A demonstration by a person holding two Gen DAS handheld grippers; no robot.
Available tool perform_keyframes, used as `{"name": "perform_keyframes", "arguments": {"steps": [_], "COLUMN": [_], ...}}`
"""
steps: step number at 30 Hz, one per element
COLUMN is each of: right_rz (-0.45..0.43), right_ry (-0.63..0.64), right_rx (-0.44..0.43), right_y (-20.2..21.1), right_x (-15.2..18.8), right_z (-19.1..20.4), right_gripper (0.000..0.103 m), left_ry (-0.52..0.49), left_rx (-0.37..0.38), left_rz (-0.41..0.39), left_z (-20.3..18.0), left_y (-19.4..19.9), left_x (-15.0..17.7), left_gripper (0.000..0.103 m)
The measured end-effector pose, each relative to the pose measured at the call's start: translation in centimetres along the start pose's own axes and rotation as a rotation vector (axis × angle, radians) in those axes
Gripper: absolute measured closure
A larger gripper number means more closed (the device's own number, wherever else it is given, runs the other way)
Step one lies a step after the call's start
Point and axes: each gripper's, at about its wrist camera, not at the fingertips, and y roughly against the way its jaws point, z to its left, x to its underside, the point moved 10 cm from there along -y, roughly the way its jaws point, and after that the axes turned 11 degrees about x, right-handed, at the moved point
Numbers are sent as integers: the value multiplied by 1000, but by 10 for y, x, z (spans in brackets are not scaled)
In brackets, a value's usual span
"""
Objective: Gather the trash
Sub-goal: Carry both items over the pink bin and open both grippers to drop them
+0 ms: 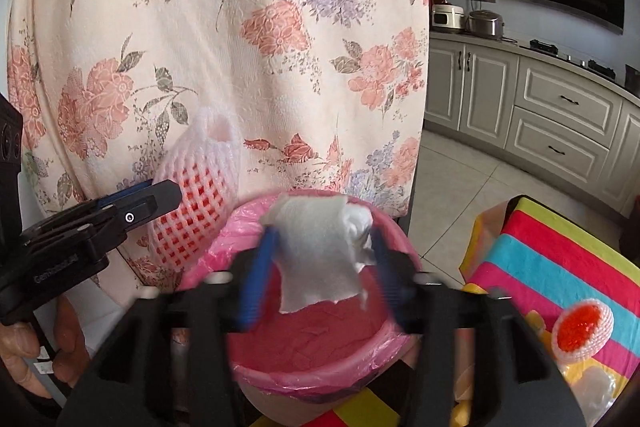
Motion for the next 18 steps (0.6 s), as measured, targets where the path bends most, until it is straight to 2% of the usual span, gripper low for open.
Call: {"name": "perform_keyframes", "arguments": {"steps": [8,10,18], "right_rz": [-17,-28,-69], "right_ry": [-37,-49,-126], "right_rx": [51,75,214], "right_y": [7,18,79], "right_x": [6,8,33], "right_z": [-25,-35,-100], "right_gripper": [27,27,24], "left_ry": [10,2,-54], "left_rx": [-6,-10,-6], "left_rz": [-11,-12,11], "left_z": [1,-3,-34], "left_y": [9,13,22], "left_x": [4,7,32], "left_gripper": [51,46,46]}}
